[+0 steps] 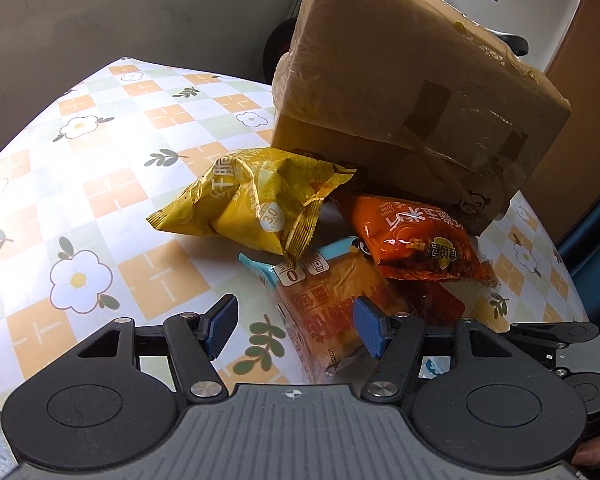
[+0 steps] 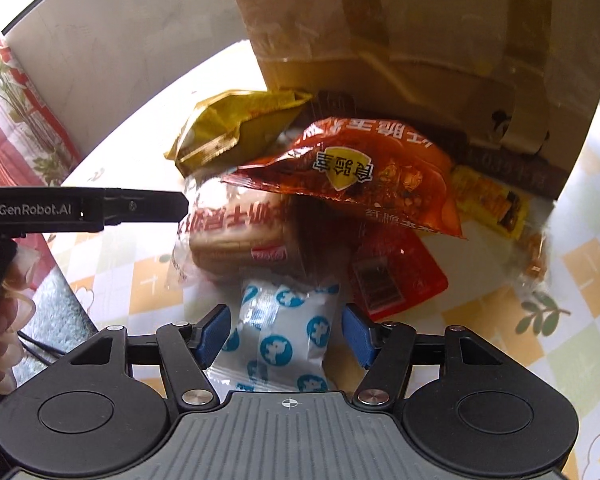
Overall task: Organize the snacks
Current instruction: 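Lower the left gripper to the bread cake pack while the right gripper lowers to the blue-dotted white candy, then close the left gripper on the bread pack while the right gripper closes on the white candy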
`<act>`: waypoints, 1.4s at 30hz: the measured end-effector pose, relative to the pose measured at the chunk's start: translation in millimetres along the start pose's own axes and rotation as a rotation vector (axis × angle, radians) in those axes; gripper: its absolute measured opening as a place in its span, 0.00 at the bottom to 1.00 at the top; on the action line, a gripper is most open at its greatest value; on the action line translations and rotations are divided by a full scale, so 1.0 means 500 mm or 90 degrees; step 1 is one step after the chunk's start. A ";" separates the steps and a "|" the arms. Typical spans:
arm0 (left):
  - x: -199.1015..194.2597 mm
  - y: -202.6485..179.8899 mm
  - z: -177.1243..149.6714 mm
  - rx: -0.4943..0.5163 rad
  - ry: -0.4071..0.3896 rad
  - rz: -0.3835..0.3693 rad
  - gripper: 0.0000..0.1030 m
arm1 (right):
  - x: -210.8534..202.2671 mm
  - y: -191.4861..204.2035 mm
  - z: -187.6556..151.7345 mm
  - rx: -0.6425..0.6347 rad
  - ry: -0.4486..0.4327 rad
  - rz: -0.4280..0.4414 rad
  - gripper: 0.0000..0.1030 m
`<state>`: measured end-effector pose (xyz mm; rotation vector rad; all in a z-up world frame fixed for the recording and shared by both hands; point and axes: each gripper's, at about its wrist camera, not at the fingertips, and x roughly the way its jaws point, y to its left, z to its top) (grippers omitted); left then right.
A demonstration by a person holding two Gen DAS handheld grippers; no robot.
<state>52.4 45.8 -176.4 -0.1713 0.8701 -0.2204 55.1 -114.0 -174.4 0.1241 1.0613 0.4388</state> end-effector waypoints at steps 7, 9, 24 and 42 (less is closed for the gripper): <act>0.015 -0.008 0.003 0.001 0.018 -0.002 0.70 | -0.028 -0.031 -0.013 0.013 -0.028 -0.017 0.44; 0.023 -0.014 0.006 0.005 0.028 -0.005 0.71 | -0.038 -0.045 -0.022 0.024 -0.040 -0.033 0.44; 0.120 -0.057 0.048 -0.016 0.071 -0.001 0.82 | -0.070 -0.109 -0.055 0.092 -0.089 -0.077 0.43; 0.169 -0.046 0.033 -0.020 0.074 -0.002 1.00 | -0.064 -0.110 -0.052 0.101 -0.088 -0.067 0.43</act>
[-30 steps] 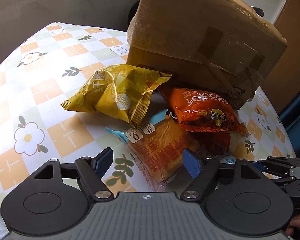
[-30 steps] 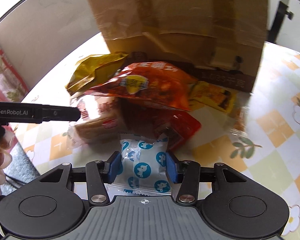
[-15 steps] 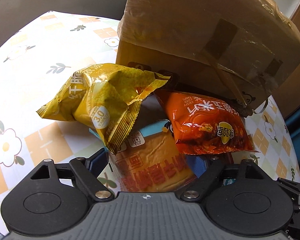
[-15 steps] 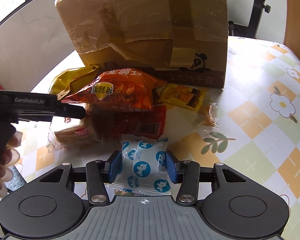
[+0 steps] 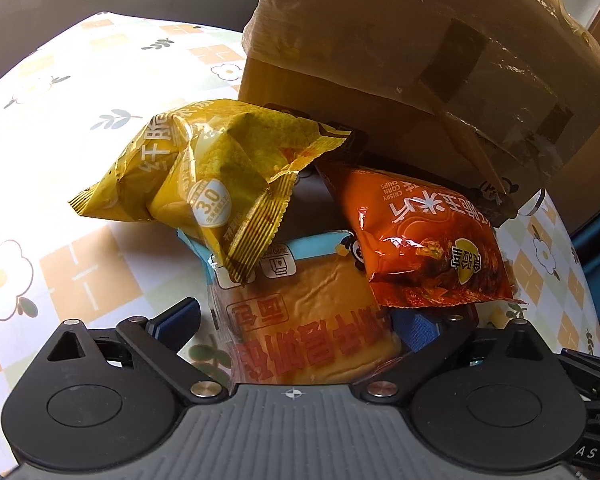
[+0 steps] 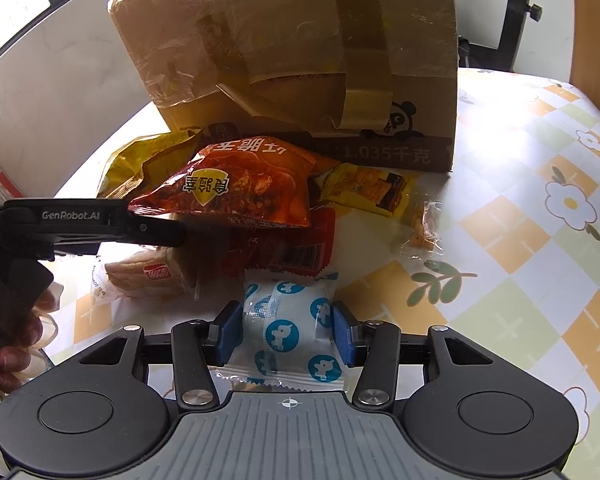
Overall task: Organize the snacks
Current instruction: 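Close the left gripper on the bread pack while the right gripper closes on the white candy, then lift both held items up and carry them over the box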
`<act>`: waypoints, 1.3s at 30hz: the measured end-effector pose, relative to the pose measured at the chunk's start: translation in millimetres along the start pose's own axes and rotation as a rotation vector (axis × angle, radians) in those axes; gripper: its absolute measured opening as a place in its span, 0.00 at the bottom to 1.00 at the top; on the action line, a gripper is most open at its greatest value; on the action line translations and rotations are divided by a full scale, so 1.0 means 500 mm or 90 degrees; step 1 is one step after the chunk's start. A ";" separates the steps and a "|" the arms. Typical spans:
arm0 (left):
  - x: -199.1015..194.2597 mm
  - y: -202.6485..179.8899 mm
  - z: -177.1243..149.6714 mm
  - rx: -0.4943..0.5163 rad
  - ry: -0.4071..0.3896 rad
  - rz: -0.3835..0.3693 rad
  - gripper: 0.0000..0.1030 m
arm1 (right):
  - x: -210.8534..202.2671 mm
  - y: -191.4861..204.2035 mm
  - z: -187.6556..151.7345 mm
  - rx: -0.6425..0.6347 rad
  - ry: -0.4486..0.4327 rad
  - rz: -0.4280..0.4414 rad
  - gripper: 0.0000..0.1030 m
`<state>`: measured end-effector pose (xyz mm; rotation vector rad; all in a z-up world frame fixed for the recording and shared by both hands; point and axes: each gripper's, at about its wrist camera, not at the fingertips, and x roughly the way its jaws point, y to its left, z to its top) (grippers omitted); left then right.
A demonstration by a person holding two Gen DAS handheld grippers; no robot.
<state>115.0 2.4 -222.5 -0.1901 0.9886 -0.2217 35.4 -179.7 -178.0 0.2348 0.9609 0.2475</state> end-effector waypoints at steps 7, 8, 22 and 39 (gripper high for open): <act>-0.038 0.027 -0.017 0.018 -0.005 -0.021 0.84 | 0.003 -0.001 0.000 0.003 0.003 -0.002 0.43; -0.043 0.031 -0.020 0.019 -0.005 -0.021 0.83 | 0.003 -0.001 0.000 0.003 0.003 -0.002 0.43; -0.092 0.106 -0.061 -0.024 -0.005 -0.013 0.88 | 0.003 0.001 0.000 0.001 0.005 -0.009 0.43; -0.178 0.149 -0.075 -0.064 -0.077 0.029 0.78 | -0.046 -0.061 -0.020 0.062 -0.036 -0.066 0.42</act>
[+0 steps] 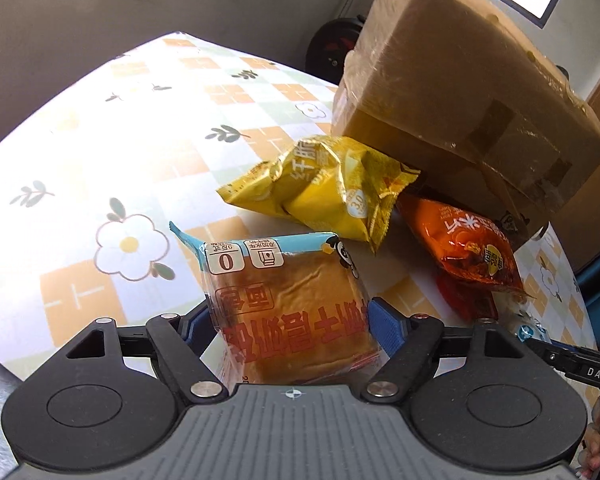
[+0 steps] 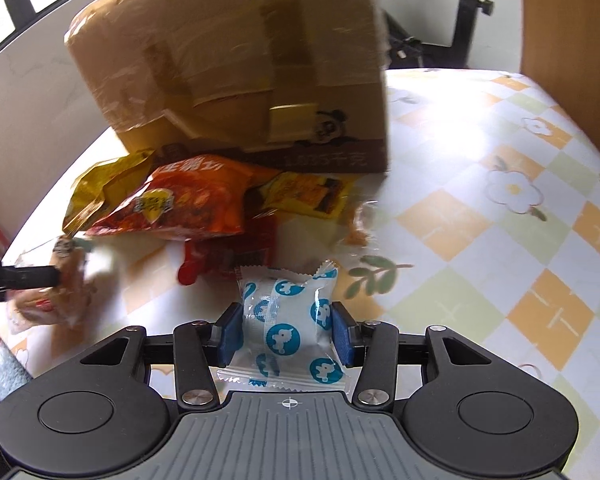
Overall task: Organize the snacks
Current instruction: 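Lift both held items up and carry them over the box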
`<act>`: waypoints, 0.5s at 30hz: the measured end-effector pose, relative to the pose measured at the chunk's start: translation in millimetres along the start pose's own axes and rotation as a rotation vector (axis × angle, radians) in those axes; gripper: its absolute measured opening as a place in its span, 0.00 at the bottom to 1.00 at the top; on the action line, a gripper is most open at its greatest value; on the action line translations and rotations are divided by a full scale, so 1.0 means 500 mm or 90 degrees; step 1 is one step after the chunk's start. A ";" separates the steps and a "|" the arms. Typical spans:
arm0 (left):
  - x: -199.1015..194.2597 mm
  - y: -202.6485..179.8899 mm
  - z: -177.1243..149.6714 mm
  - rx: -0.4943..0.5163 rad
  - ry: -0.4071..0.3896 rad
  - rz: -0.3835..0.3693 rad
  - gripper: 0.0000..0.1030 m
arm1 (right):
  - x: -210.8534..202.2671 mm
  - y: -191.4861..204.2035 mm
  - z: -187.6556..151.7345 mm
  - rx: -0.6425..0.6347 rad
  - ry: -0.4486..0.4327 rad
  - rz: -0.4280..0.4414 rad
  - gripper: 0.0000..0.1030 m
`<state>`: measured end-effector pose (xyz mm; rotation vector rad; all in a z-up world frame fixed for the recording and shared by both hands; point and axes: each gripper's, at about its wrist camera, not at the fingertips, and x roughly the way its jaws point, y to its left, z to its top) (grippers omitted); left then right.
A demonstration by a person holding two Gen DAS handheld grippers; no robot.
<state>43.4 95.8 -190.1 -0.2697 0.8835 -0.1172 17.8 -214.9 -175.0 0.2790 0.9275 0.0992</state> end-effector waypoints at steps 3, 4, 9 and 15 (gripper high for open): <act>-0.039 0.014 0.004 -0.001 -0.035 0.008 0.78 | -0.019 -0.023 0.002 0.018 -0.021 -0.012 0.42; -0.050 0.017 0.006 -0.002 -0.046 0.012 0.78 | -0.027 -0.030 0.005 0.023 -0.032 -0.015 0.42; -0.116 0.014 0.035 -0.001 -0.123 0.016 0.78 | -0.081 -0.040 0.043 0.025 -0.113 -0.011 0.41; -0.177 -0.018 0.092 0.024 -0.213 0.012 0.78 | -0.152 -0.016 0.114 -0.008 -0.223 0.012 0.41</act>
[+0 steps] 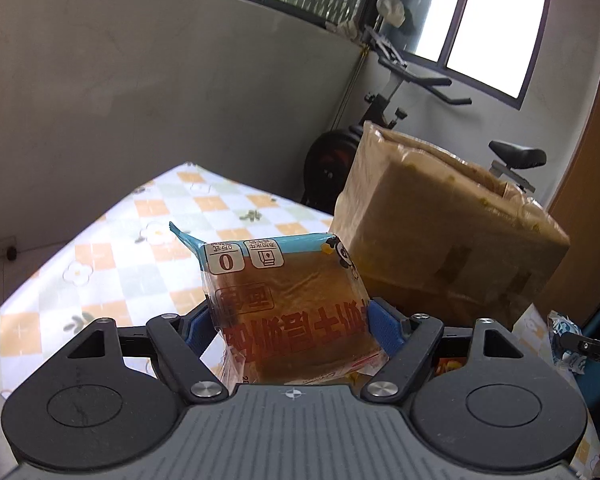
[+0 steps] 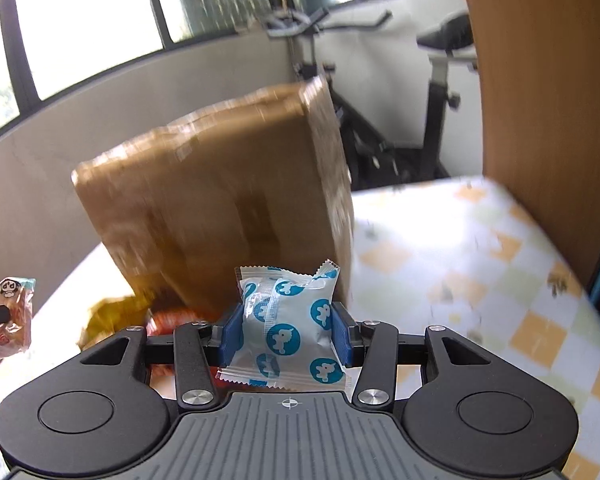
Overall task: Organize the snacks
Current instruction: 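Lift both held items up and carry them over the box, then open both grippers to drop the bread pack and candy into the box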
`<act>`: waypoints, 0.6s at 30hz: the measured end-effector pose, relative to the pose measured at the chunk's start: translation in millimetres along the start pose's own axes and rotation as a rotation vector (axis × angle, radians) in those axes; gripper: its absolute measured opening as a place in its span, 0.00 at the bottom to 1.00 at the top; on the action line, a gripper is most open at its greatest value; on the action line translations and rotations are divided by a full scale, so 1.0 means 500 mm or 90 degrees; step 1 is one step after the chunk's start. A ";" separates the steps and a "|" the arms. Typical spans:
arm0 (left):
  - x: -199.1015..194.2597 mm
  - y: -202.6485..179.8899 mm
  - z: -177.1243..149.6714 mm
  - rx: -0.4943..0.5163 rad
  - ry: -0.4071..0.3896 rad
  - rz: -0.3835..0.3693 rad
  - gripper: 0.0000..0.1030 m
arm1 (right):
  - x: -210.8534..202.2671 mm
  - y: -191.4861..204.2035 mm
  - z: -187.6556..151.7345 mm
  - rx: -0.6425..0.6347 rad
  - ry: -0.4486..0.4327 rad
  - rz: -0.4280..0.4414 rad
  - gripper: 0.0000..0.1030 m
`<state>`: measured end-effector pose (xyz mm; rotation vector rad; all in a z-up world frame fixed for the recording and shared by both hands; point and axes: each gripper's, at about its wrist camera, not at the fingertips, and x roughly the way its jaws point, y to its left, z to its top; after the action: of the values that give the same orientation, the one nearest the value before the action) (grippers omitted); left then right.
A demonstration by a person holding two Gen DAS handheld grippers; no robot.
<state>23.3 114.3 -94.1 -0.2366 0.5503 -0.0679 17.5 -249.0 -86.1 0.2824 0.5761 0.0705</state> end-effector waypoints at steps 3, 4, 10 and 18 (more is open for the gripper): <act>-0.010 -0.015 0.044 0.006 -0.041 -0.017 0.78 | -0.012 0.017 0.048 -0.014 -0.045 0.025 0.41; -0.015 -0.023 0.062 0.012 -0.058 -0.023 0.78 | -0.015 0.022 0.063 -0.022 -0.058 0.031 0.41; -0.010 -0.104 0.179 0.066 -0.139 -0.079 0.79 | -0.002 0.044 0.185 -0.067 -0.114 0.080 0.41; 0.142 -0.259 0.283 0.094 -0.126 -0.162 0.79 | 0.149 0.077 0.310 -0.168 -0.107 0.067 0.41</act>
<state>157.8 8.7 17.9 -0.1660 0.3148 -0.3274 165.2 -239.2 9.5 0.0603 0.3793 0.2216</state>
